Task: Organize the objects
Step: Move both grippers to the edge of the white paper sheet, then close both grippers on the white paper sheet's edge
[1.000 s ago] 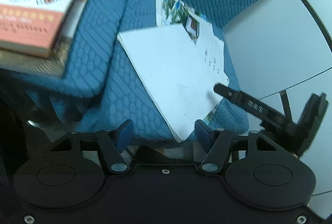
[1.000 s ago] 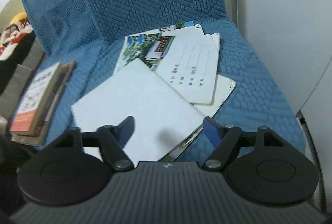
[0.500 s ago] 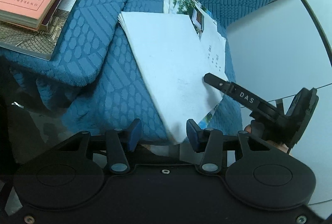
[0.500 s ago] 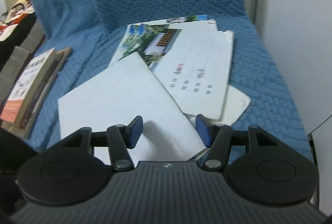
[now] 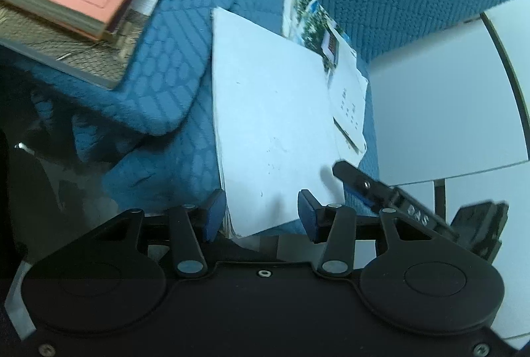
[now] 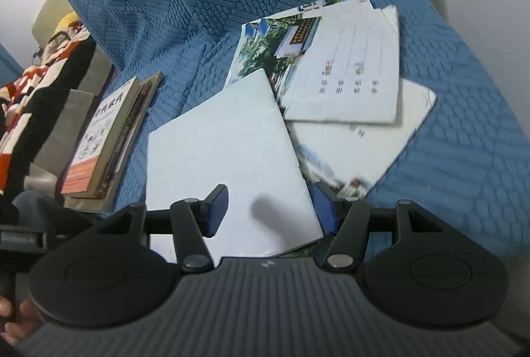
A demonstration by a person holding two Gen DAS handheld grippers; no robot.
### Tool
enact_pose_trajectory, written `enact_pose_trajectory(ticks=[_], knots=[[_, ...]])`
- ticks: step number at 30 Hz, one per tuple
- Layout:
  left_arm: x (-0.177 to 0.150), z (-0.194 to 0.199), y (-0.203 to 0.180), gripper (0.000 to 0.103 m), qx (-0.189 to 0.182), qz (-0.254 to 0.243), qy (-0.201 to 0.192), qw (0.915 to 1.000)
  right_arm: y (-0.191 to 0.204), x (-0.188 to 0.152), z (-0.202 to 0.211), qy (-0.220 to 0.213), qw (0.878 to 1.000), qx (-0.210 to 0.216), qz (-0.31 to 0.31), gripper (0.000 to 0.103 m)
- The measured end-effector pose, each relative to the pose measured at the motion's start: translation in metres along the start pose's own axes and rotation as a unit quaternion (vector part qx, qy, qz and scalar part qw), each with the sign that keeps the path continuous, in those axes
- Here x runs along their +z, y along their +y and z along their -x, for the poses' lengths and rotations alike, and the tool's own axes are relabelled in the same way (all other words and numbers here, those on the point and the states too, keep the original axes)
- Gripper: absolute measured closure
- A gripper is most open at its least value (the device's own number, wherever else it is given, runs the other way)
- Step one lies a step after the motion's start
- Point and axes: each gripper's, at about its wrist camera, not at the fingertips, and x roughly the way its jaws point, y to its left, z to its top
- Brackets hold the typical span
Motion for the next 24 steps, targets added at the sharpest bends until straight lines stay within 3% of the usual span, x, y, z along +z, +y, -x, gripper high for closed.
enact_pose_trajectory(ticks=[7,17,24], knots=[[-0.003,0.011,0.01,0.058,0.015,0.009,0.003,0.9998,0.0,-0.018,0.011,0.011,0.998,0.028,-0.053,0.044],[-0.013,0.034,0.025,0.058,0.016,0.008,0.005,0.9998,0.016,-0.059,0.03,0.047,0.995,0.014,-0.084,0.044],[-0.005,0.028,0.039,0.056,0.005,0.031,0.015,0.9994,-0.002,-0.067,0.023,0.067,0.986,0.01,-0.151,0.043]])
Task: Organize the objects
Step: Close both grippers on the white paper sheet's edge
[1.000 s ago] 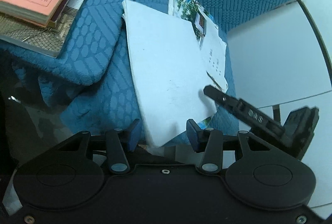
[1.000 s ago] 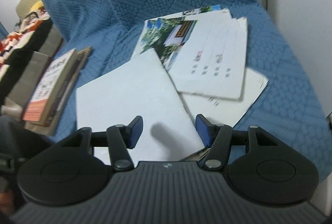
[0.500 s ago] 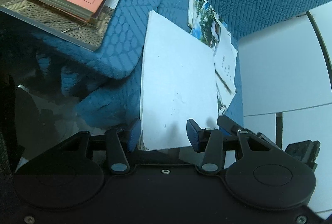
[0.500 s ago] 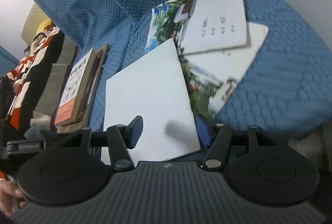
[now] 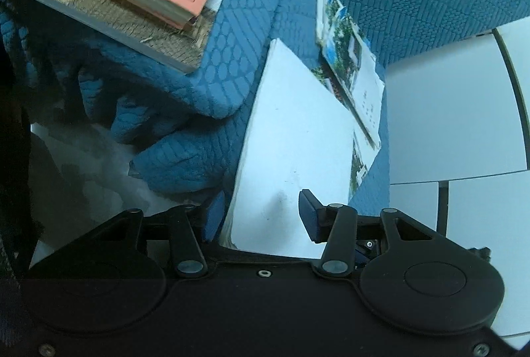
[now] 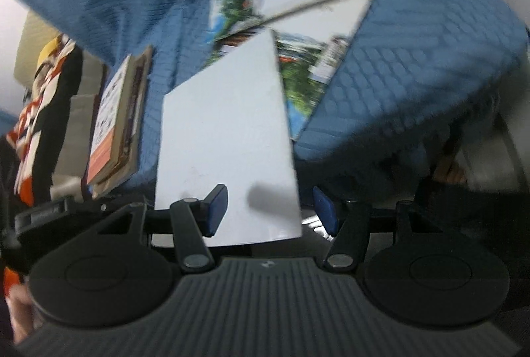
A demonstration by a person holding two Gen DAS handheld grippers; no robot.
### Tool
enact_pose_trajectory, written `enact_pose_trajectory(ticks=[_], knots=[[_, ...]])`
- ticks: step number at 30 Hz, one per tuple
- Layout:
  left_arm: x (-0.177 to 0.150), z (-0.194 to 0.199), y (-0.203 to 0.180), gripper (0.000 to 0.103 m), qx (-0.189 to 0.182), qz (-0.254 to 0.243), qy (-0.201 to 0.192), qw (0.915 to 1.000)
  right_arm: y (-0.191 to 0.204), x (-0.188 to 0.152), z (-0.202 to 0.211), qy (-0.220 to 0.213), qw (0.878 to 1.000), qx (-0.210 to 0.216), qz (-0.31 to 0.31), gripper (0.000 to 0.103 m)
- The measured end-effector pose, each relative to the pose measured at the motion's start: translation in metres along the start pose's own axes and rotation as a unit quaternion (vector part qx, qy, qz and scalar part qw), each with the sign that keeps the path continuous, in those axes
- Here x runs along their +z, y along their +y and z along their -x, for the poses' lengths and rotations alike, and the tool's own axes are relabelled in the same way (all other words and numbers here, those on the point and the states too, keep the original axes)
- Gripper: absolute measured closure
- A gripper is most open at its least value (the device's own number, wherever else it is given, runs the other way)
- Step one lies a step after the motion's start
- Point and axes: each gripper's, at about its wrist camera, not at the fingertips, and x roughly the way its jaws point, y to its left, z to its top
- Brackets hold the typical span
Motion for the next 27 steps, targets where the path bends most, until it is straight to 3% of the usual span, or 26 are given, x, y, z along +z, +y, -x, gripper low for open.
enact_pose_trajectory(ticks=[6,16,27], knots=[[0.001,-0.011,0.007,0.054,-0.006,0.016,0.016,0.9997,-0.021,0.003,-0.019,0.044,0.994,0.059,-0.081,0.043],[-0.001,-0.03,0.019,0.058,-0.028,0.065,0.043,0.9966,-0.037,-0.005,-0.033,0.063,0.982,0.086,-0.156,0.045],[-0.004,-0.041,0.045,0.061,-0.071,0.148,0.071,0.9839,-0.033,-0.004,-0.023,0.042,0.978,0.116,-0.17,0.079]])
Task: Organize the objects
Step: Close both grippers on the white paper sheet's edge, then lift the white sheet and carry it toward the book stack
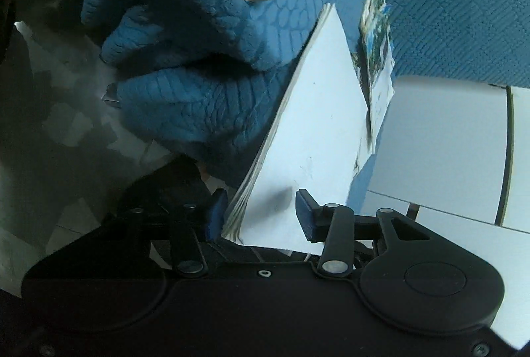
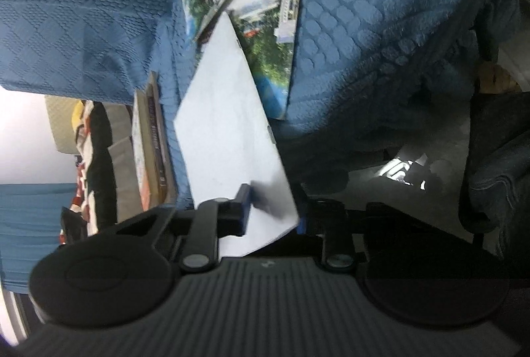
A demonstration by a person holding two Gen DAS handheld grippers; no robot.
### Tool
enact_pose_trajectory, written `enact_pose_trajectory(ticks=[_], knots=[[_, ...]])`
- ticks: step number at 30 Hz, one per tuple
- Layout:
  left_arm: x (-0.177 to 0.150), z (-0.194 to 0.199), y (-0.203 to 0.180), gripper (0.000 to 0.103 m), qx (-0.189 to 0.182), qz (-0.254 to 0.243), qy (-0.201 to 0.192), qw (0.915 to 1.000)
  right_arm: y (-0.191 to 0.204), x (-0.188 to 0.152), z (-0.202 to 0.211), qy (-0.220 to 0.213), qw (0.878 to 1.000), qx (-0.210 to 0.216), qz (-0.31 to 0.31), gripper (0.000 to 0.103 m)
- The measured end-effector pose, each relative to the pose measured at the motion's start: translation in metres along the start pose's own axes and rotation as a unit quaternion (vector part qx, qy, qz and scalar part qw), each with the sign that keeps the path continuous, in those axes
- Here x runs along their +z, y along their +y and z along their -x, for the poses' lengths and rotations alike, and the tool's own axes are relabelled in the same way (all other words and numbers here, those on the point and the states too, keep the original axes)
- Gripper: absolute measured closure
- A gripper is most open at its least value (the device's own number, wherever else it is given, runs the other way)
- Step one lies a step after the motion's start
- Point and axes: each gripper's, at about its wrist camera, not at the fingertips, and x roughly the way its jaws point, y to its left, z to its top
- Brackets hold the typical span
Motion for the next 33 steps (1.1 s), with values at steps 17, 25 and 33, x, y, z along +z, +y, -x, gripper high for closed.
enact_pose_trajectory(ticks=[17,25,33], knots=[[-0.009,0.01,-0.012,0.093,-0.027,-0.016,0.023,0.9992,0.021,-0.006,0.014,-0.022,0.999,0.04,0.012,0.091],[-0.008,0.032,-0.039,0.096,-0.065,-0.048,0.001,0.9967,0.056,-0.01,0.03,-0.049,0.997,0.02,0.062,0.093],[-0.001,0.062,-0.059,0.096,-0.125,-0.035,-0.01,0.9914,0.105,-0.008,0.054,-0.077,0.991,0.02,0.111,0.092]])
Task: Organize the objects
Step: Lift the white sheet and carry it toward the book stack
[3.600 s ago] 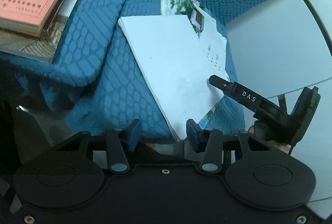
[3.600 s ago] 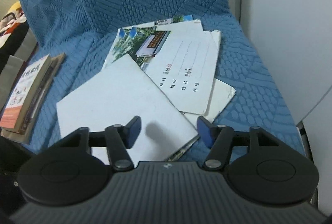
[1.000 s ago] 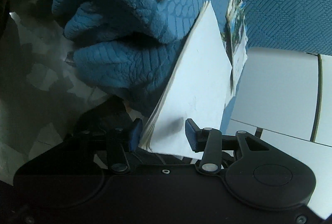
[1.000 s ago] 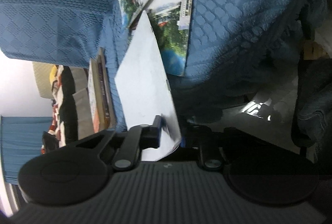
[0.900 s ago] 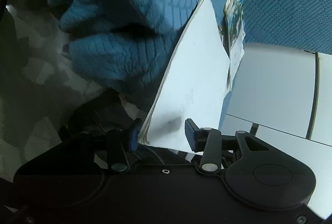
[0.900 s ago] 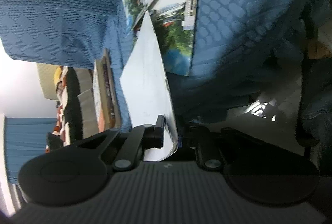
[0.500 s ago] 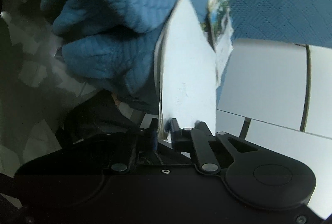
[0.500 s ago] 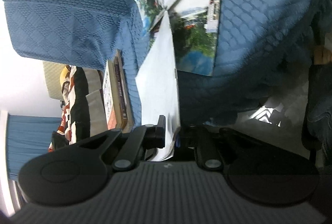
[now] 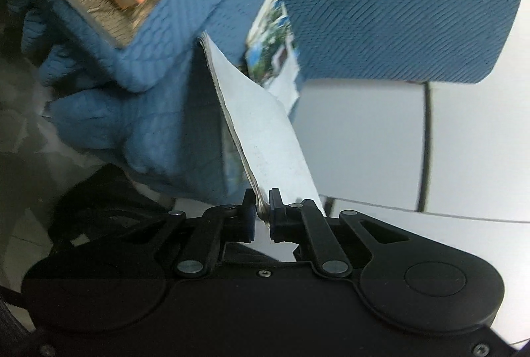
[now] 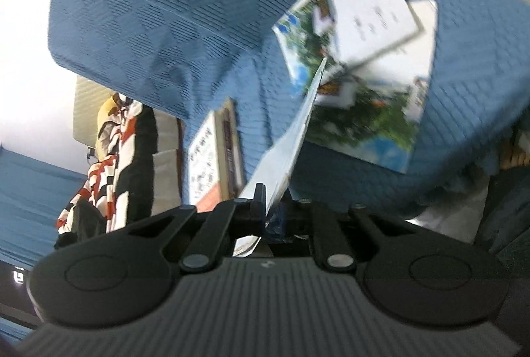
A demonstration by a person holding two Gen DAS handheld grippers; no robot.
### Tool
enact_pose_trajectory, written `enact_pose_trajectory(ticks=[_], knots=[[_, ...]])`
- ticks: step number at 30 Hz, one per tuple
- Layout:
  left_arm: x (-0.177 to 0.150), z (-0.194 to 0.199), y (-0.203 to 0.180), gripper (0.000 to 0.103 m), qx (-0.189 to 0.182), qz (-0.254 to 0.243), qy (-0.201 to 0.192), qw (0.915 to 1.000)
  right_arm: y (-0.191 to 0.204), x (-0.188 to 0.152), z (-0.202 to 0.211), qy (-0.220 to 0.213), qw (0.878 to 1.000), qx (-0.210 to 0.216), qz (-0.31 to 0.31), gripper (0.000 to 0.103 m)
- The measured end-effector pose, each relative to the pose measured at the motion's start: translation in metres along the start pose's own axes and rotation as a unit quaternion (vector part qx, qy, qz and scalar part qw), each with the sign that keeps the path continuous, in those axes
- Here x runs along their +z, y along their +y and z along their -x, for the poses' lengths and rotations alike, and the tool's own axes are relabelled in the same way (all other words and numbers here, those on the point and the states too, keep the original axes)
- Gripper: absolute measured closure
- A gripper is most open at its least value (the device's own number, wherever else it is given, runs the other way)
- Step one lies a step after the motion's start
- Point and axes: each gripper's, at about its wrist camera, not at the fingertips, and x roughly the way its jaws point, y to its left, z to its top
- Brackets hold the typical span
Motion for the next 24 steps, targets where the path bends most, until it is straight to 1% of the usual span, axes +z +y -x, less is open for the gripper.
enact_pose_trajectory(ticks=[5,12,17,24], knots=[[0.006,0.014,-0.024,0.096,-0.01,-0.015,-0.011,0.9998,0.031,0.006,0.008,-0.017,1.0,0.007,0.02,0.092],[0.018,0.038,-0.064,0.096,-0.006,-0.049,-0.025,0.9985,0.066,0.013,0.011,-0.03,0.999,0.013,0.027,0.092],[0.031,0.059,-0.082,0.095,-0.003,-0.06,-0.039,0.9974,0.087,0.018,0.004,-0.028,0.999,0.016,0.027,0.092],[0.055,0.094,-0.102,0.095,-0.011,-0.071,-0.066,0.9952,0.126,0.019,-0.014,-0.02,0.999,0.028,0.038,0.091]])
